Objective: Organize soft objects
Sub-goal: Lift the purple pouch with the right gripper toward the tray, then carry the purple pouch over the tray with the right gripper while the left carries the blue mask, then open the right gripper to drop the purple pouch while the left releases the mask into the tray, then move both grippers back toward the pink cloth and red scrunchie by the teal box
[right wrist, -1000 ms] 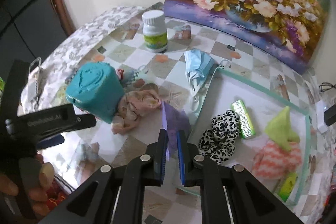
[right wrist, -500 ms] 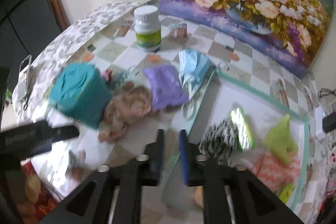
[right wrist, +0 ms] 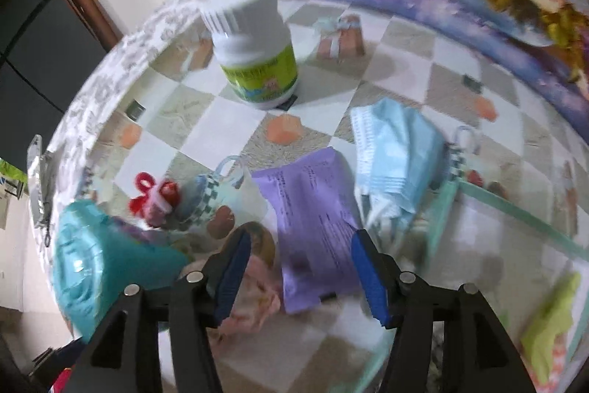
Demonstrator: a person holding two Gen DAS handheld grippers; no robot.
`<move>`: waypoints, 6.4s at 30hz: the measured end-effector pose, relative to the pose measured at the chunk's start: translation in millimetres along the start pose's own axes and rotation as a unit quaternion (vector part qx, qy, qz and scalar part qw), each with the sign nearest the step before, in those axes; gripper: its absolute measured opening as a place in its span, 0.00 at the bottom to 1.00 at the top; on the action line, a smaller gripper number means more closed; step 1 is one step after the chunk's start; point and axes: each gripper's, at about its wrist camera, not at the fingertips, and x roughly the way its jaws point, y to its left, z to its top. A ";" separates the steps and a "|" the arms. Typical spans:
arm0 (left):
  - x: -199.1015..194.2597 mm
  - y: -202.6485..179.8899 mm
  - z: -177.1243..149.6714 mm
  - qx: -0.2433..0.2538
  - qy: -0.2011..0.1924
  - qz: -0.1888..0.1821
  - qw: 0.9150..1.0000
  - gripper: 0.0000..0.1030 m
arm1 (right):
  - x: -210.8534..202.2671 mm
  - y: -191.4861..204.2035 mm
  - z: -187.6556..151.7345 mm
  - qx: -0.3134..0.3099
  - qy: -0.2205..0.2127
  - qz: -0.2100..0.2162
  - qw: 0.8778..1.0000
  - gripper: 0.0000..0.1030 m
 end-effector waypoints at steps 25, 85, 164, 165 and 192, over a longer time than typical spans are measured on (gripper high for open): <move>37.9 -45.1 -18.0 0.051 0.004 -0.006 0.999 0.99 | -79.7 -31.8 -69.4 0.134 -0.066 0.048 0.988 0.45; 70.6 -163.1 -21.9 0.071 0.047 -0.172 0.982 0.26 | -141.4 -116.1 -132.2 0.269 -0.103 0.122 0.950 0.45; 17.6 -199.7 -42.5 0.280 -0.087 -0.048 0.955 1.00 | -159.2 -229.9 -192.5 0.389 -0.072 -0.109 0.912 1.00; 13.8 -197.5 -40.0 0.279 -0.095 -0.042 0.955 1.00 | -161.9 -229.0 -191.7 0.388 -0.077 -0.111 0.912 1.00; -64.9 -24.7 76.1 0.124 -0.192 0.091 0.969 1.00 | -161.2 -90.3 -116.6 0.212 -0.135 -0.033 0.967 1.00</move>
